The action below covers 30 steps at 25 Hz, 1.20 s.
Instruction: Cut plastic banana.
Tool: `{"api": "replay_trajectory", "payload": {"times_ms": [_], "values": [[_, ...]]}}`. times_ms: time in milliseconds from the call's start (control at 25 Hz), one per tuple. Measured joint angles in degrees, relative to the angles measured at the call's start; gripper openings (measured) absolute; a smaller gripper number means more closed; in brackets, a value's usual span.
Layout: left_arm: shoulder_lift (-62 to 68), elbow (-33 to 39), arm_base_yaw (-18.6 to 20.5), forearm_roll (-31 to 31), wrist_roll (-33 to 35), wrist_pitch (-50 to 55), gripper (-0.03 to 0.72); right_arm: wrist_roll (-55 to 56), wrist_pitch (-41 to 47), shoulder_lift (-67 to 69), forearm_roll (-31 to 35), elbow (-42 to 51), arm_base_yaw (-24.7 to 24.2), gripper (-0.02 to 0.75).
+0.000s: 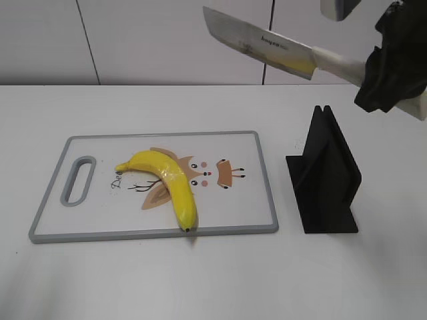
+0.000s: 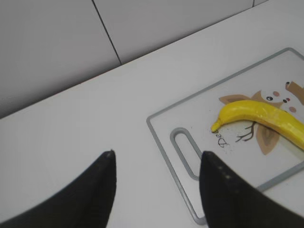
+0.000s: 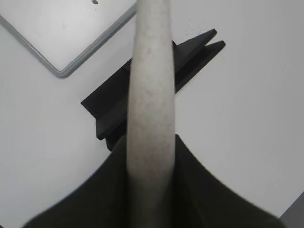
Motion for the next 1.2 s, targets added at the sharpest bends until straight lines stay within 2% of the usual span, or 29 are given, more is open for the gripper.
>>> {"api": "replay_trajectory", "payload": {"times_ms": [120,240,400,560,720,920,1200], "values": [[6.4,-5.9,0.0,-0.3,3.5,0.1,0.525,-5.9,0.3,2.2,0.3,-1.6,0.0,0.167],[12.1,-11.2,-2.0,-0.5,9.0,1.2,0.525,-11.1,0.7,4.8,1.2,-3.9,0.0,0.167],[19.0,-15.4,-8.8,-0.6,16.5,2.0,0.525,-19.6,1.2,8.2,4.0,-6.9,0.0,0.167],[25.8,-17.1,-16.3,1.7,23.7,2.5,0.524,-28.1,1.3,11.5,5.7,-9.9,0.0,0.167],[32.4,-18.6,-21.0,3.2,30.0,2.2,0.524,-35.3,1.4,15.2,6.2,-12.7,0.0,0.167],[39.8,-21.3,-23.4,3.6,34.3,1.4,0.524,-40.9,1.3,19.9,10.8,-15.5,0.0,0.167],[48.3,-25.0,-23.9,4.0,35.2,1.0,0.520,-44.9,0.1,23.5,17.0,-19.3,0.0,0.167]]}}
